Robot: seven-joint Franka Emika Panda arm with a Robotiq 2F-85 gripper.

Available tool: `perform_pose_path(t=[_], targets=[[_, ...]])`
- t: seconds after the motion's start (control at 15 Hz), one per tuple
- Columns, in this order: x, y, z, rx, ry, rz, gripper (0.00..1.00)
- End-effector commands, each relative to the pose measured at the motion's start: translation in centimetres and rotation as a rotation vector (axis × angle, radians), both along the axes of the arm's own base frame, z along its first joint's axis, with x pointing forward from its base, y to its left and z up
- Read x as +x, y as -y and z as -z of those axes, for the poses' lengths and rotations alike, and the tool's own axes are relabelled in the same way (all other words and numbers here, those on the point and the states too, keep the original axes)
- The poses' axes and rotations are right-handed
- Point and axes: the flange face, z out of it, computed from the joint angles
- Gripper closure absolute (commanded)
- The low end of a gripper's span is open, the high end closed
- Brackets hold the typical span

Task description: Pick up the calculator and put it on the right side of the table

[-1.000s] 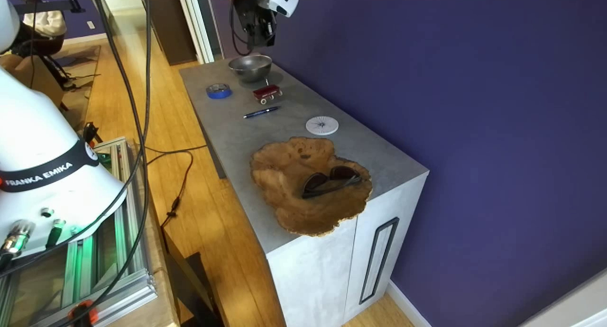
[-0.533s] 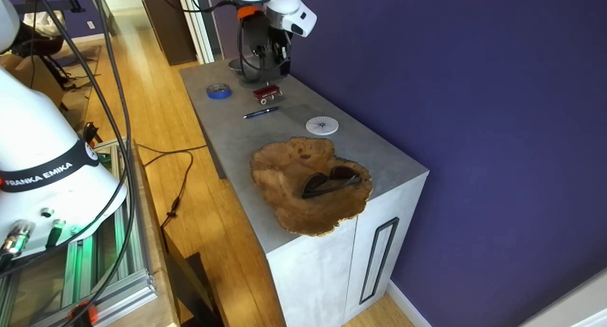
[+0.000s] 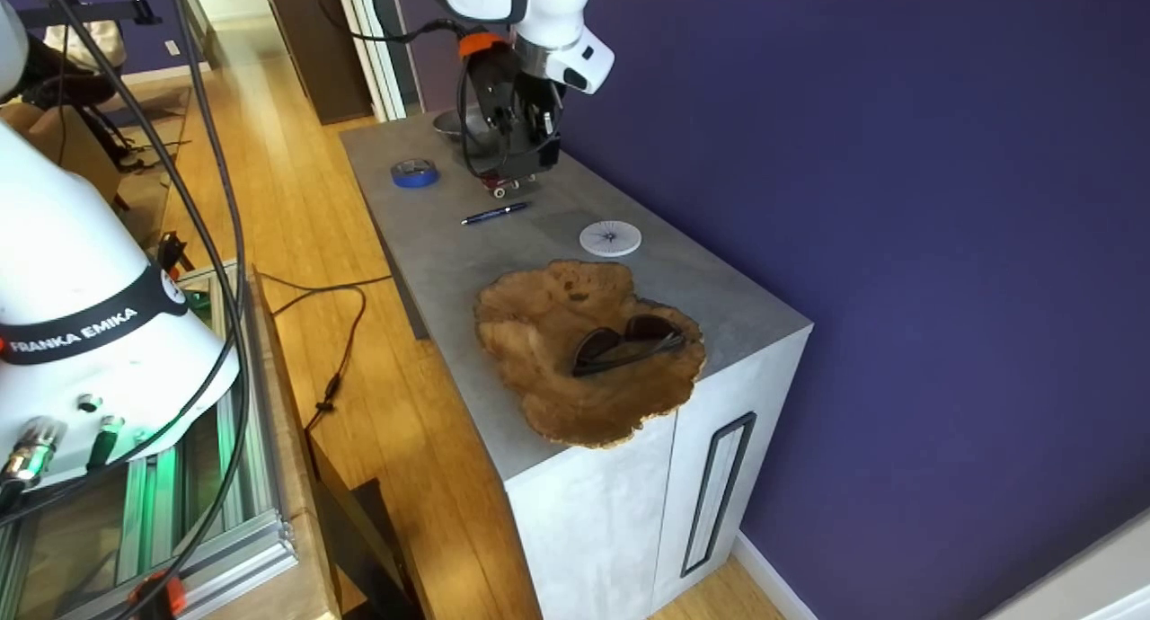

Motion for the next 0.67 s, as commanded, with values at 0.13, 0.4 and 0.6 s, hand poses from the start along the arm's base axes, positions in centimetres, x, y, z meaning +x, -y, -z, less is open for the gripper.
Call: perform_pose_path(t=[0.13,0.4,0.6], targets=[[2.1,7.5,2.2,0.104,-0.001,-0.076,0.96],[3.1,11.1,4.6,0.23,0.07,-0.174,0.96],[2.3,11.5,5.0,0.199,0.037,-0.159,0.82]])
